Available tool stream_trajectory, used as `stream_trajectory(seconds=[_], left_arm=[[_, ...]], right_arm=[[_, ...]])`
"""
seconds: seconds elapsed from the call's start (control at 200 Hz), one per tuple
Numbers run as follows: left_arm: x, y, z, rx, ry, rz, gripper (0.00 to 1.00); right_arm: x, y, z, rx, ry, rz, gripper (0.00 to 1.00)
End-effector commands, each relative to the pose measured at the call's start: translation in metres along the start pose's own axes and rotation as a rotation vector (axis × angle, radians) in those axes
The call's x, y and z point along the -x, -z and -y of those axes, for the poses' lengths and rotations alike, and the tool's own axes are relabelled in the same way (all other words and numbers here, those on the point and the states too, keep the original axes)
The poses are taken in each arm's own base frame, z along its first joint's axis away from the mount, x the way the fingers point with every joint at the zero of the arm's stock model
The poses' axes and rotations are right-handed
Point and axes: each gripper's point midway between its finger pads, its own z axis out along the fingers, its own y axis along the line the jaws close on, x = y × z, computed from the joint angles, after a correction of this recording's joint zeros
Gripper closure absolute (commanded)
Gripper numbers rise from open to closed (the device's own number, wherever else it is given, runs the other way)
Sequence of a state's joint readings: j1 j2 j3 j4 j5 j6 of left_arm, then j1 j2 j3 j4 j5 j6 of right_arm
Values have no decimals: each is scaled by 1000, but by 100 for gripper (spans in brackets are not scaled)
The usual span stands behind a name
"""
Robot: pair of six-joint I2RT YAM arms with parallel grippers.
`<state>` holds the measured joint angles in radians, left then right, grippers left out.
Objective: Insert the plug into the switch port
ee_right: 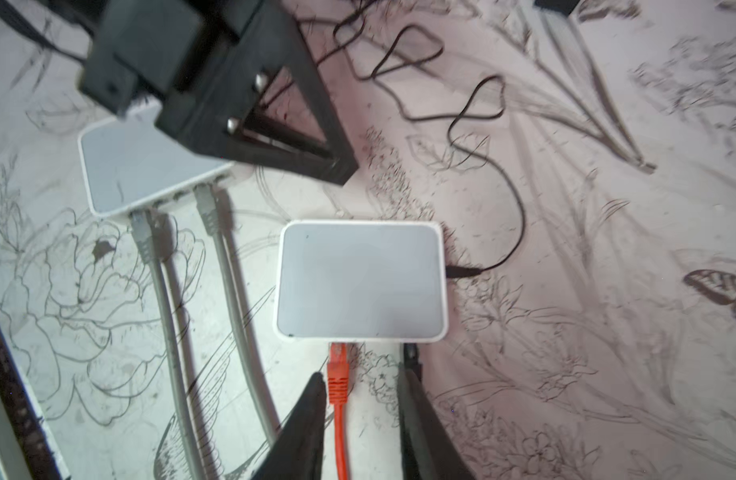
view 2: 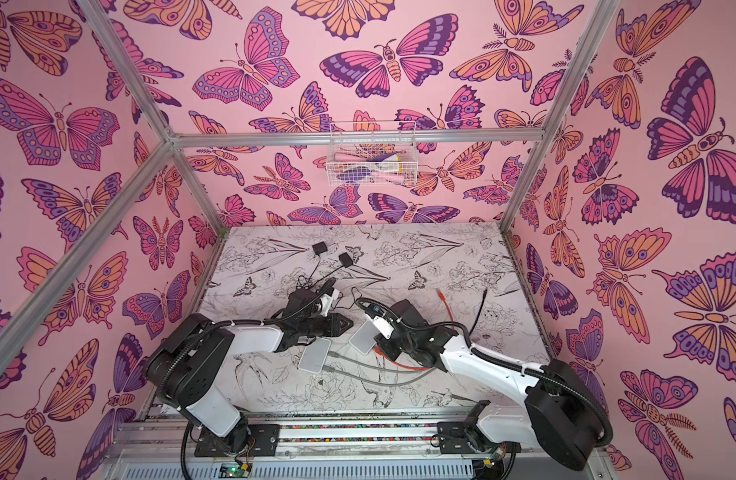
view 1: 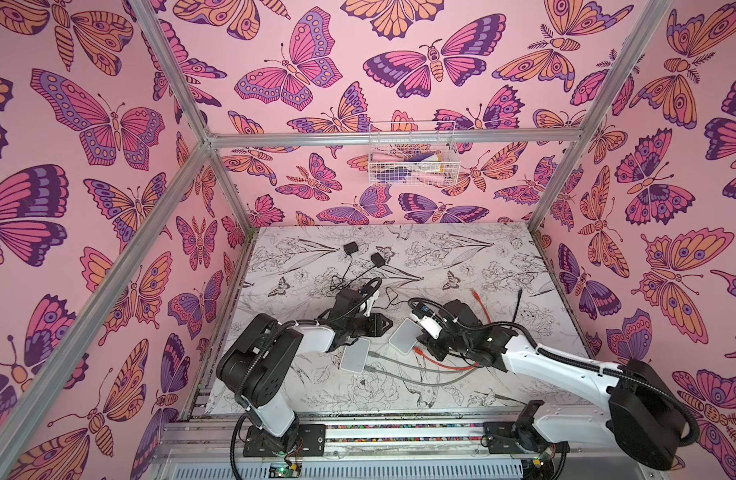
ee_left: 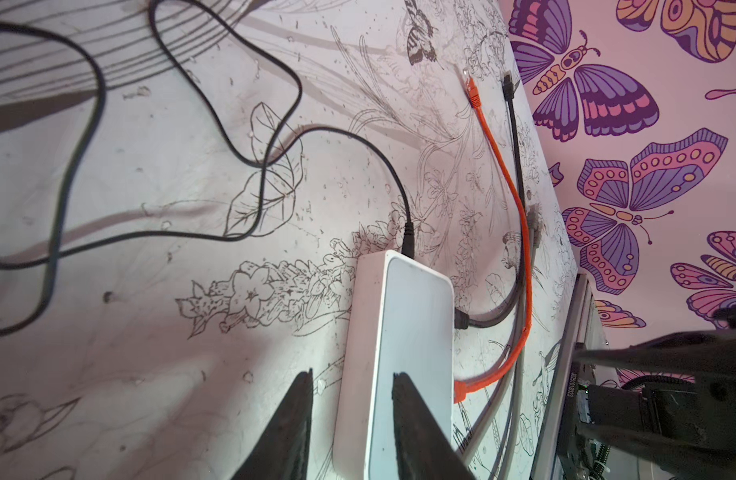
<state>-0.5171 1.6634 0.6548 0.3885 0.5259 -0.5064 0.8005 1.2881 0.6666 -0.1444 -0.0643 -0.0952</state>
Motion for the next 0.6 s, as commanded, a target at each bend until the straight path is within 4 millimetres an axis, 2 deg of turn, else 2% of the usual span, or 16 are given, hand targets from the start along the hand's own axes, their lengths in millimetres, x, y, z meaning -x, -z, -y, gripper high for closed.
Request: stream_trajectory(seconds=[0.0, 0.281, 0.491, 0.506, 0.596], left_arm=[[2, 13, 2, 22, -1, 21, 65], [26, 59, 5, 81, -17, 167, 65], [26, 78, 3, 113, -15, 201, 65], [32, 86, 10, 101, -31, 229, 65], [30, 92, 11, 105, -33, 244, 64]], right_arm=[[-11, -7, -9, 10, 0, -89, 69], [-25, -25, -8, -35, -21, -195, 69], [-32, -37, -5, -58, -33, -270, 70], [-32, -38, -5, -55, -33, -271, 71], [-34, -40, -6, -49, -35, -285, 71]])
